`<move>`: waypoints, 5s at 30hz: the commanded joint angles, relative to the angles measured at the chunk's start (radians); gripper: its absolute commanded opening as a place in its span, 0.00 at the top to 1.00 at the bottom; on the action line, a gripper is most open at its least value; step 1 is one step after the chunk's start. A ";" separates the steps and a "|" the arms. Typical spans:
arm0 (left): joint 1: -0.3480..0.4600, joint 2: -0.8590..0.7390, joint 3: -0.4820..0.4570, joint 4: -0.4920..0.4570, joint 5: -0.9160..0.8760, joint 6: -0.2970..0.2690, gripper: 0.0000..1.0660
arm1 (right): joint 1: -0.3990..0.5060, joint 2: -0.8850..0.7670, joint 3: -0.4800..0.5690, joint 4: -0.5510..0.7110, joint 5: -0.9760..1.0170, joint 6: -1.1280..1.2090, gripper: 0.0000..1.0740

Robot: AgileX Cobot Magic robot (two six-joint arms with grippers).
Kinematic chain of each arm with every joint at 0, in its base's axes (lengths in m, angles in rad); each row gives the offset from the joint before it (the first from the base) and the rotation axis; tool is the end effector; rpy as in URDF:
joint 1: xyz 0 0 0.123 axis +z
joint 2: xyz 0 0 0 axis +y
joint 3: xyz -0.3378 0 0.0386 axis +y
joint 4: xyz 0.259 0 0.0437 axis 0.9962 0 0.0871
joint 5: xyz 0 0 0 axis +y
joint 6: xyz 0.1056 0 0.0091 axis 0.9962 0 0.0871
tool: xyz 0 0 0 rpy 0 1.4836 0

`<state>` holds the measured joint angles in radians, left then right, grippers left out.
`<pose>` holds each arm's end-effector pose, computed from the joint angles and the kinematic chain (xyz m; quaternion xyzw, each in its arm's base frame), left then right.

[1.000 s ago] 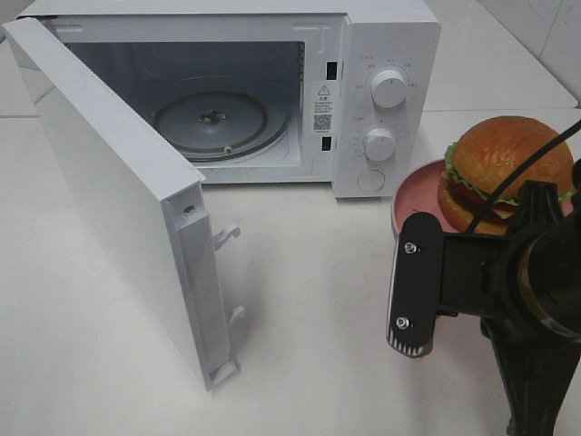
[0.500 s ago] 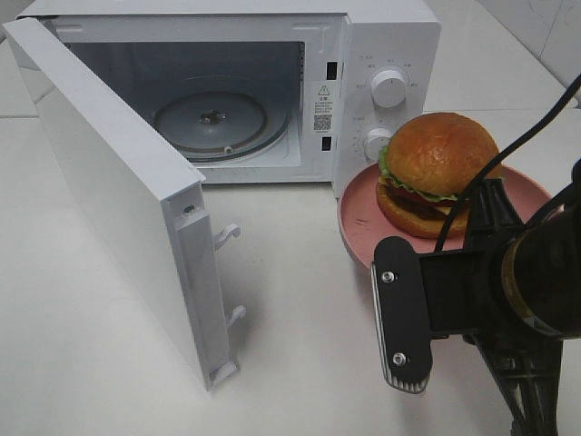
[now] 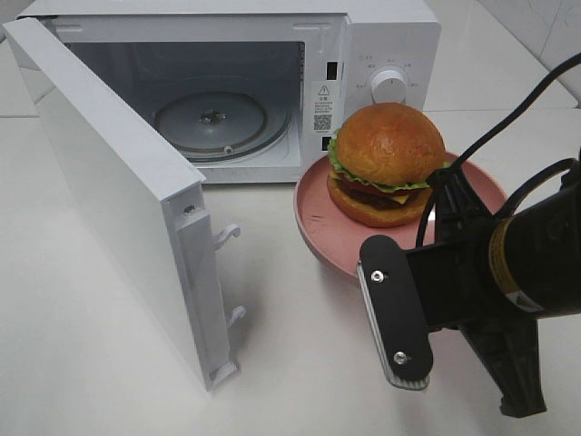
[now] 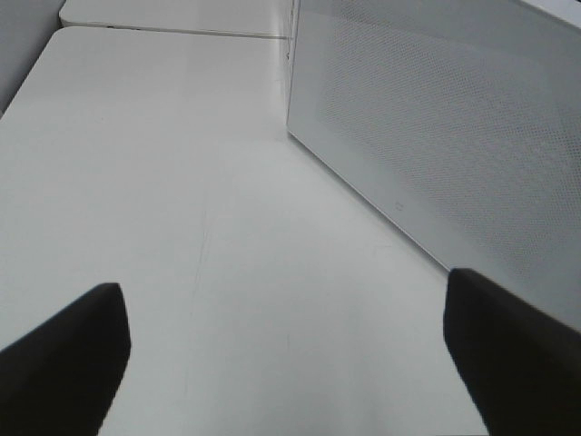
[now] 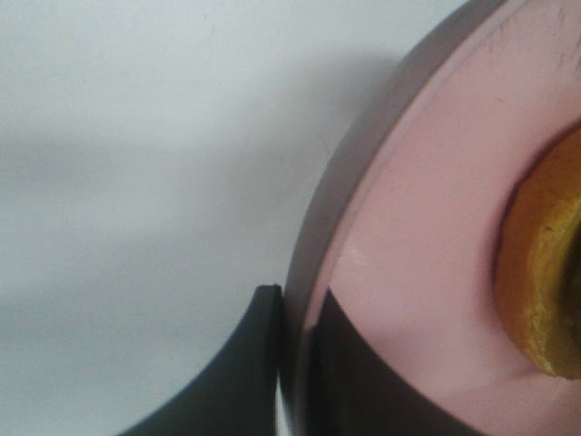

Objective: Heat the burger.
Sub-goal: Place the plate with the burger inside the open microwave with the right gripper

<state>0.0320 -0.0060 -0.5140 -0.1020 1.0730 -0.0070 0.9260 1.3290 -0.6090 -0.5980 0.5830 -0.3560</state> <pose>-0.0403 -0.0108 0.2789 -0.0138 0.8500 -0.0443 0.5247 0.1602 0.1583 0.2310 -0.7335 0.6263 -0.1474 0.2190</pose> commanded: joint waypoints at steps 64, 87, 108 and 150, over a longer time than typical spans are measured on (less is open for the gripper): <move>-0.001 -0.001 -0.001 -0.007 -0.002 -0.001 0.19 | -0.375 0.088 -0.213 0.730 -0.089 -1.424 1.00; -0.001 -0.001 -0.001 -0.007 -0.002 -0.001 0.19 | -0.328 0.274 -0.485 0.740 0.043 -1.419 1.00; -0.001 -0.001 -0.001 -0.007 -0.002 -0.001 0.19 | -0.317 0.434 -0.681 0.741 0.078 -1.400 1.00; -0.001 -0.001 -0.001 -0.007 -0.002 -0.001 0.19 | -0.282 0.792 -1.140 0.739 0.121 -1.304 1.00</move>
<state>0.0320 -0.0060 -0.5140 -0.1020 1.0730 -0.0070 0.6380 2.1250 -1.7190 0.1440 0.7470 -1.6790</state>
